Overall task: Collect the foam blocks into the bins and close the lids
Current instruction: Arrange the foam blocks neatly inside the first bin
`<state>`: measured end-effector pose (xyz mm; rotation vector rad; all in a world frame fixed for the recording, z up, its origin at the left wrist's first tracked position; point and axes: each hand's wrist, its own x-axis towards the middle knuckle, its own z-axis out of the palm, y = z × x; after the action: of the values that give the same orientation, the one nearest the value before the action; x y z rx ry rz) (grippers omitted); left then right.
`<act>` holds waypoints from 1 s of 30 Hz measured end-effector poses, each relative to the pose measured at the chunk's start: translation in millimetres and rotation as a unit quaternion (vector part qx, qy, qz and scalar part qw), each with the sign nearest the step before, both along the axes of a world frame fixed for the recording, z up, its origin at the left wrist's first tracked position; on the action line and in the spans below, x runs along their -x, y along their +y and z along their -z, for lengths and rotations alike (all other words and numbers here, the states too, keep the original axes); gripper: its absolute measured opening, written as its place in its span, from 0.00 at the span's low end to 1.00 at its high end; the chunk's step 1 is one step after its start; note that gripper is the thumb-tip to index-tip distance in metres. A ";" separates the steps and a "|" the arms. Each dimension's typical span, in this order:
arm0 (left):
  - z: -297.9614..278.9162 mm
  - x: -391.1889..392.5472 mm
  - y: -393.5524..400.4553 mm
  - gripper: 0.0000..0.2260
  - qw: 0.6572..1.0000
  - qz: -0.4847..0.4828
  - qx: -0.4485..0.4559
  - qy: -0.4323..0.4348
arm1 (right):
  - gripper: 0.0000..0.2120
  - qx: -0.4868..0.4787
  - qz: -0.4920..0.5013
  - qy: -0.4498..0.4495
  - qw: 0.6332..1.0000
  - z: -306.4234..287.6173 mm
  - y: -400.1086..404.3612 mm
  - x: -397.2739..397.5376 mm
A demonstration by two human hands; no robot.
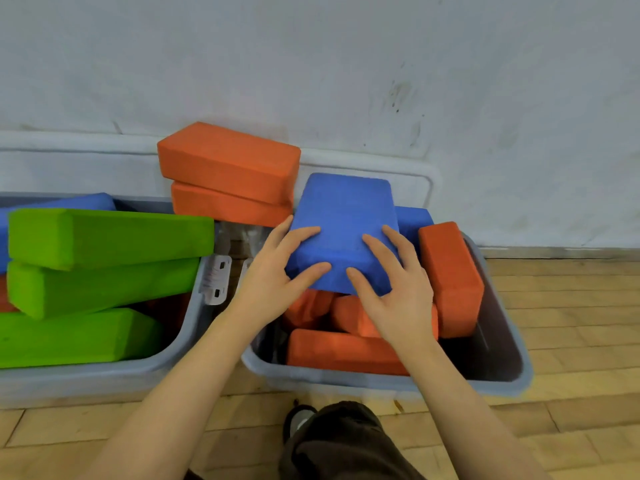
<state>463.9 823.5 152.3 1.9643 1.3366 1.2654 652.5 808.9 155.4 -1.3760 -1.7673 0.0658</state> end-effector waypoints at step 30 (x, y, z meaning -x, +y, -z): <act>-33.2 96.1 125.1 0.22 0.938 -0.298 -0.122 0.131 | 0.42 0.107 -0.118 -0.012 0.987 -45.0 172.7 122.7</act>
<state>367.8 948.6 185.5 2.0169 2.1123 1.5282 529.8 981.6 200.3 -1.3137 -1.9826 0.3783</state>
